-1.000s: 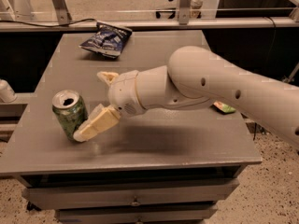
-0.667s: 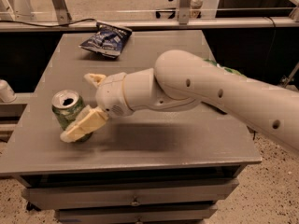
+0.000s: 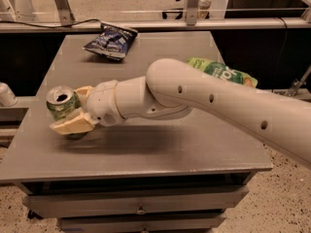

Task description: Pick green can

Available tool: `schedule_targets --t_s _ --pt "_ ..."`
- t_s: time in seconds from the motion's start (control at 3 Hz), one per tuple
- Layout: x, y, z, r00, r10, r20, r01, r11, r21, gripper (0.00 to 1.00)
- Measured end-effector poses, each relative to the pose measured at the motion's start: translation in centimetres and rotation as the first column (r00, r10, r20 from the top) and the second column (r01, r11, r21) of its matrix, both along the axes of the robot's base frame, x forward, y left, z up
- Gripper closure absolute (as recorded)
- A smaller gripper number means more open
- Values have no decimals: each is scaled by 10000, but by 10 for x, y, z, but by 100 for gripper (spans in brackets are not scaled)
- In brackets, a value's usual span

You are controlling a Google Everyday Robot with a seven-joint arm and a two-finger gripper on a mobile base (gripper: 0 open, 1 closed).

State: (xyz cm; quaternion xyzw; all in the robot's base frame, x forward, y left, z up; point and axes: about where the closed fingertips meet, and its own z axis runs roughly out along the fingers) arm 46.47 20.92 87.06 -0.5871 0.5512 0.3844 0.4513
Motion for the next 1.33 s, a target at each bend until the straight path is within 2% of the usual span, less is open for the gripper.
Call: schedule_targets --t_s 0.33,0.67,1.0,1.33 --pt "9 5 7 9998 75 168 -76 9999 101 75" --pt "35 -2 29 9977 -21 671 12 9999 134 98" --pt "77 -23 68 9893 -413 1400 395 9991 159 100" --pt "84 -26 82 9855 -568 1600 525 9981 308 100"
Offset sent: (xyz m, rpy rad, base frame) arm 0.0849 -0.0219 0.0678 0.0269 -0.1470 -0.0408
